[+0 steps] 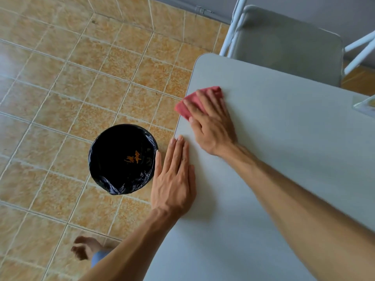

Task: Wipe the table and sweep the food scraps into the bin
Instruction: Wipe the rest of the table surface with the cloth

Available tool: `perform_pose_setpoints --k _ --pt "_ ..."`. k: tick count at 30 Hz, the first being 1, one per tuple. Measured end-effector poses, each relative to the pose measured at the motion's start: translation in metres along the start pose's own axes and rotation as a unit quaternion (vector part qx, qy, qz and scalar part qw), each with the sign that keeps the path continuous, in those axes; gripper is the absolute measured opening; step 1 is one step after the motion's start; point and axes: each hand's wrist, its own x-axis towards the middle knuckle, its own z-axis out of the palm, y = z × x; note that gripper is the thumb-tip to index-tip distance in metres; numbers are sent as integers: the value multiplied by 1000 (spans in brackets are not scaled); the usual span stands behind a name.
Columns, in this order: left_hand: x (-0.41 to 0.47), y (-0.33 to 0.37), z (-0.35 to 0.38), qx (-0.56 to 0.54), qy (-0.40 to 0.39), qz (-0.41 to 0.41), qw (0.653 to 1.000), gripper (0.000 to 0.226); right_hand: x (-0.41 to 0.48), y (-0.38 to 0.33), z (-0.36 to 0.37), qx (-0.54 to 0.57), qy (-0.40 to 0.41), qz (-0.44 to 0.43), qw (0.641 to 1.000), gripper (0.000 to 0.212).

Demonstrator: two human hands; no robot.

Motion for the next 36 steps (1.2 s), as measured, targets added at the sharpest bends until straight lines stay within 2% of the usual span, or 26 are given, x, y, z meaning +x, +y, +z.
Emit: perform_pose_setpoints --k 2,3,5,7,8,9,11,13,14,15,16,18,20,21,22,23,25,27,28,29,30,32,33,34,35,36 --pt "3 0 -1 -3 0 4 1000 58 13 26 -9 -23 -24 -79 996 55" --pt "4 0 -1 -3 2 7 1000 58 21 42 -12 -33 -18 -64 997 56" --pt "4 1 -1 1 5 9 1000 57 31 63 -18 -23 19 59 998 59" --pt "3 1 0 3 6 8 1000 57 32 55 -16 -2 49 208 977 59" --pt "2 1 0 3 6 9 1000 57 29 40 -12 1 60 244 968 59" --pt "2 0 0 2 8 10 1000 57 22 24 -9 5 68 236 969 60" --pt "1 -1 0 -1 9 9 1000 58 -3 -2 -1 4 56 88 995 58" --pt "0 -2 1 0 9 10 1000 58 -31 -2 -1 -14 4 -86 996 53" --pt "0 -2 1 1 10 10 1000 58 -38 8 -5 -20 -16 -134 991 52" --pt "0 -2 1 0 10 11 1000 58 -43 22 -7 -24 -19 -143 989 52" --pt "2 -2 1 -2 9 13 1000 58 -49 37 -9 -31 -3 -111 993 52" --pt "3 -2 1 -7 9 13 1000 58 -63 62 -12 -34 57 45 997 52" --pt "1 -2 2 -8 12 14 1000 58 -82 60 -10 -35 125 220 967 52" --pt "0 -2 2 -7 14 16 1000 58 -90 46 -6 -26 151 269 951 53" --pt "0 -2 3 -6 16 18 1000 58 -97 27 -3 -8 162 277 947 53" --pt "0 -3 4 -6 18 20 1000 58 -105 7 0 16 152 234 960 51" --pt "0 -4 5 -5 20 20 1000 58 -122 -17 0 66 101 64 991 45" --pt "2 -4 6 -2 23 18 1000 57 -123 -2 -5 56 71 -57 994 41" --pt "3 -3 5 0 25 18 1000 57 -119 12 -6 37 80 -51 995 41" --pt "4 -2 3 1 25 20 999 57 -111 28 -6 20 105 0 994 41" --pt "4 -1 0 2 25 23 999 57 -102 40 -7 9 136 80 987 41" --pt "-3 -4 -10 5 23 29 999 57 -84 44 -8 5 179 254 951 45" --pt "-10 -7 -15 6 22 31 999 57 -76 37 -6 11 185 307 933 48" --pt "-20 -12 -21 5 22 30 999 57 -71 25 -3 18 183 327 927 51" --pt "-33 -17 -26 0 25 24 999 57 -67 11 0 27 172 309 935 53" --pt "-47 -23 -30 -6 29 16 999 57 -66 -3 3 40 156 256 953 55"
